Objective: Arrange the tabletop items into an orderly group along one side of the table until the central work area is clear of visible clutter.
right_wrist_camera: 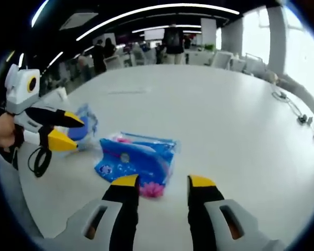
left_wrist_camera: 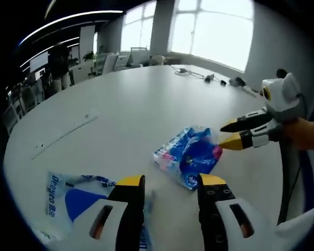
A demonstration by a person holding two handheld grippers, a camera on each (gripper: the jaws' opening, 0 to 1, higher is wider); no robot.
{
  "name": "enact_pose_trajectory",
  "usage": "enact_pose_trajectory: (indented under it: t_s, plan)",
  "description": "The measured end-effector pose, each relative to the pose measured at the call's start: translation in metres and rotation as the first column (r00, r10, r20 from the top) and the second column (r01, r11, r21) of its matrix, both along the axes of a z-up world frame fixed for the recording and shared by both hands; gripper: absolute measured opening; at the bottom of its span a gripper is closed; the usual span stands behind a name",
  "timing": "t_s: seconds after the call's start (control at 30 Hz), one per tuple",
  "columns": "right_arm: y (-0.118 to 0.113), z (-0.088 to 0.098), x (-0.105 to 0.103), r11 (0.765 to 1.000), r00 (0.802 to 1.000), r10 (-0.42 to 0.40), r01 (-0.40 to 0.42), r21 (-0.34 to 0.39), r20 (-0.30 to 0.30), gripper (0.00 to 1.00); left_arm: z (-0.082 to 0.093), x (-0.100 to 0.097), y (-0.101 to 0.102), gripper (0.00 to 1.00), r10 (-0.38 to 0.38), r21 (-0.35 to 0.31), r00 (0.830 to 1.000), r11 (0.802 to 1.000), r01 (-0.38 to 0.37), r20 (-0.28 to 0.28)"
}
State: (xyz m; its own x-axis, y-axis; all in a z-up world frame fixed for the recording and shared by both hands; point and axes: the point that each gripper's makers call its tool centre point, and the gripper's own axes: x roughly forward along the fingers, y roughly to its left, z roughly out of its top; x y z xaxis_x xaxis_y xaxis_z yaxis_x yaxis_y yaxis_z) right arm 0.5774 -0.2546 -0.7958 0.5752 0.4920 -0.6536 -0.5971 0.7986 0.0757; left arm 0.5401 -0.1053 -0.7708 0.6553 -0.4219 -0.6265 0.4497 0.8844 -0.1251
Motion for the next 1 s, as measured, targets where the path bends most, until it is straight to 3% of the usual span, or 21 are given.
enact_pose_trajectory:
  t_s: [0.47, 1.0]
  plan:
    - [0.003, 0.016, -0.019, 1.000, 1.000, 0.008, -0.008, -0.021, 0.015, 0.35, 0.018, -0.016, 0.021, 0.37, 0.004, 0.028, 1.000, 1.000, -0.005, 0.024]
    - [0.012, 0.023, -0.032, 0.999, 1.000, 0.017, -0.016, -0.028, 0.026, 0.35, 0.025, -0.029, 0.043, 0.36, 0.035, 0.032, 0.999, 0.999, -0.036, 0.038]
